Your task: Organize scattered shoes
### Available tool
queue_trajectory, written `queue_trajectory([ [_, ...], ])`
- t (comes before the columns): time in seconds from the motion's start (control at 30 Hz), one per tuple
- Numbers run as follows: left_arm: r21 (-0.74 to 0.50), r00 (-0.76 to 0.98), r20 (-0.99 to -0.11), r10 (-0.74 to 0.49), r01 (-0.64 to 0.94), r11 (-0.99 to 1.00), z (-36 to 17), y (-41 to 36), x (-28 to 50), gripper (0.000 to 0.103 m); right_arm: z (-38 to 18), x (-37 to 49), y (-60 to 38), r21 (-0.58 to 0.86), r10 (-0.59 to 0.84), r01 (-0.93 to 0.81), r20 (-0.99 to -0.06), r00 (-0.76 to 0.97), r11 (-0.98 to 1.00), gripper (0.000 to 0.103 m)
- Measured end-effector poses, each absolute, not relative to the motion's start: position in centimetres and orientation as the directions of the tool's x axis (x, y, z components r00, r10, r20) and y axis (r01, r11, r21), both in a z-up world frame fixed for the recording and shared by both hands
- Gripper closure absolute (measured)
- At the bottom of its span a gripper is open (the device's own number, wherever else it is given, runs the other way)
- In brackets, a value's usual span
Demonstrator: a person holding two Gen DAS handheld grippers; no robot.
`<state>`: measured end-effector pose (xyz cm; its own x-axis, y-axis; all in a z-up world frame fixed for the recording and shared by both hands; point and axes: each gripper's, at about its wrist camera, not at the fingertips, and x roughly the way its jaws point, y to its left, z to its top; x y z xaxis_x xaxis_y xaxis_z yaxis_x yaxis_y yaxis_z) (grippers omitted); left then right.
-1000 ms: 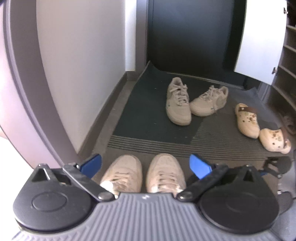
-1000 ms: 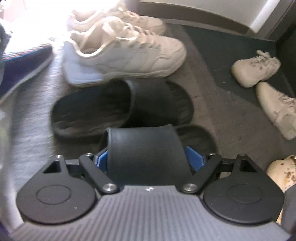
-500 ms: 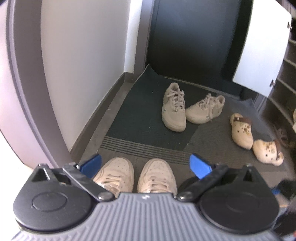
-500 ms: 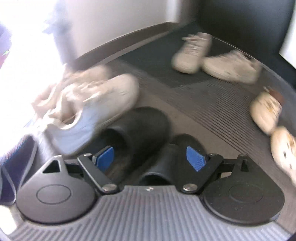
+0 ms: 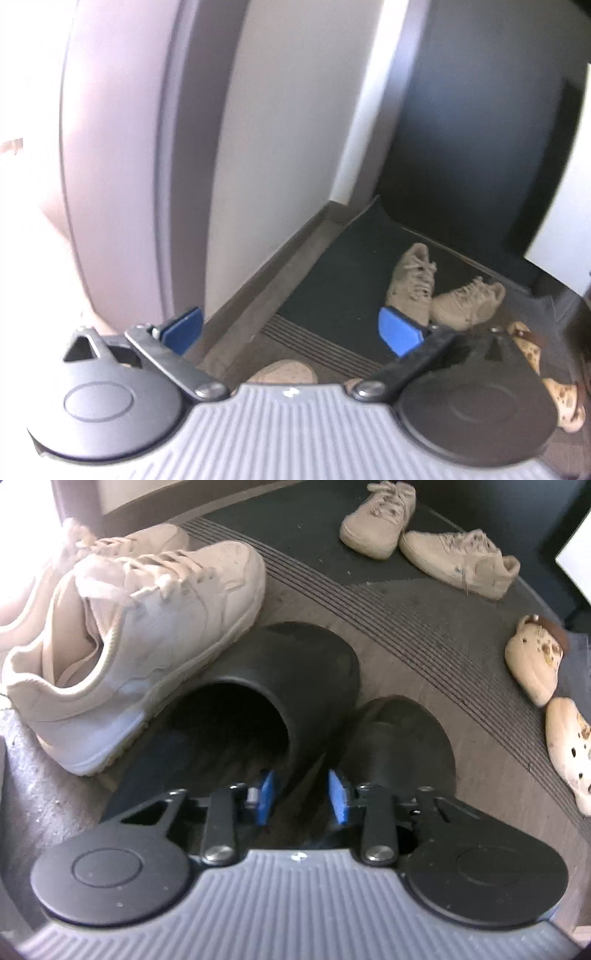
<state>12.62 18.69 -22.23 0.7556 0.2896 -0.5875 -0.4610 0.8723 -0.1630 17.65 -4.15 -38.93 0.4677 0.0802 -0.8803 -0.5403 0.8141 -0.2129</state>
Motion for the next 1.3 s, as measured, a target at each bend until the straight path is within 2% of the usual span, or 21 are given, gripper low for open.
queue_trajectory([
  [0.1, -0.137, 0.746, -0.605, 0.279, -0.443, 0.886, -22.7, 18.3, 13.3, 0.0, -38.7, 17.5, -3.3, -0.179, 0.055, -0.398, -0.859, 0.509, 0.9, 0.086],
  [0.23, -0.132, 0.755, -0.609, 0.245, -0.401, 0.907, -22.9, 17.6, 13.9, 0.0, -38.5, 17.9, -4.6, 0.002, 0.117, -0.22, -0.85, 0.513, 0.976, 0.086],
  [0.4, -0.128, 0.753, -0.61, 0.244, -0.398, 0.908, -23.2, 17.1, 14.5, 0.0, -38.6, 17.5, -5.9, 0.079, 0.165, -0.196, -0.864, 0.476, 0.977, 0.082],
  [0.5, -0.138, 0.749, -0.621, 0.231, -0.394, 0.909, -23.6, 16.9, 14.3, 0.0, -37.9, 16.7, -7.2, 0.169, 0.212, -0.132, -0.846, 0.489, 0.977, 0.075],
  [0.53, -0.133, 0.744, -0.626, 0.235, -0.399, 0.907, -23.7, 16.9, 14.3, 0.0, -37.2, 15.7, -8.2, 0.205, 0.225, -0.097, -0.82, 0.526, 0.974, 0.069],
  [0.6, -0.129, 0.74, -0.629, 0.238, -0.401, 0.907, -23.8, 16.9, 14.3, 0.0, -36.3, 14.1, -9.1, 0.186, 0.181, -0.053, -0.794, 0.58, 0.981, 0.065],
  [0.7, -0.124, 0.736, -0.632, 0.244, -0.406, 0.905, -23.9, 16.9, 14.2, 0.0, -36.0, 11.7, -9.2, 0.057, 0.063, -0.028, -0.809, 0.584, 0.998, 0.065],
  [0.83, -0.139, 0.736, -0.637, 0.228, -0.401, 0.906, -23.8, 17.0, 13.7, 0.0, -37.9, 10.9, -10.5, 0.04, 0.019, 0.024, -0.82, 0.572, 0.999, 0.065],
  [0.9, -0.161, 0.735, -0.643, 0.214, -0.404, 0.901, -23.9, 17.3, 13.6, 0.0, -38.5, 11.2, -11.8, 0.121, 0.052, 0.08, -0.811, 0.583, 0.989, 0.065],
  [0.97, -0.17, 0.733, -0.643, 0.22, -0.417, 0.893, -24.2, 17.4, 13.4, 0.0, -38.6, 11.5, -12.4, 0.177, 0.088, 0.089, -0.791, 0.606, 0.98, 0.069],
  [1.07, -0.14, 0.718, -0.663, 0.212, -0.397, 0.907, -24.9, 17.0, 13.5, 0.0, -38.5, 12.6, -12.9, 0.242, 0.106, 0.118, -0.743, 0.661, 0.963, 0.069],
  [1.13, -0.126, 0.714, -0.673, 0.195, -0.37, 0.921, -25.3, 16.5, 13.6, 0.0, -39.0, 13.2, -13.4, 0.293, 0.117, 0.164, -0.744, 0.657, 0.942, 0.069],
  [1.2, -0.12, 0.707, -0.686, 0.172, -0.343, 0.932, -25.6, 16.0, 13.8, 0.0, -39.7, 13.8, -13.3, 0.312, 0.129, 0.181, -0.757, 0.64, 0.933, 0.076],
  [1.27, -0.118, 0.703, -0.693, 0.158, -0.327, 0.938, -25.7, 15.7, 14.1, 0.0, -40.2, 14.7, -12.6, 0.314, 0.144, 0.17, -0.766, 0.626, 0.934, 0.093],
  [1.3, -0.119, 0.702, -0.695, 0.153, -0.323, 0.939, -25.8, 15.6, 14.2, 0.0, -40.3, 15.0, -12.2, 0.316, 0.15, 0.163, -0.768, 0.623, 0.935, 0.094],
])
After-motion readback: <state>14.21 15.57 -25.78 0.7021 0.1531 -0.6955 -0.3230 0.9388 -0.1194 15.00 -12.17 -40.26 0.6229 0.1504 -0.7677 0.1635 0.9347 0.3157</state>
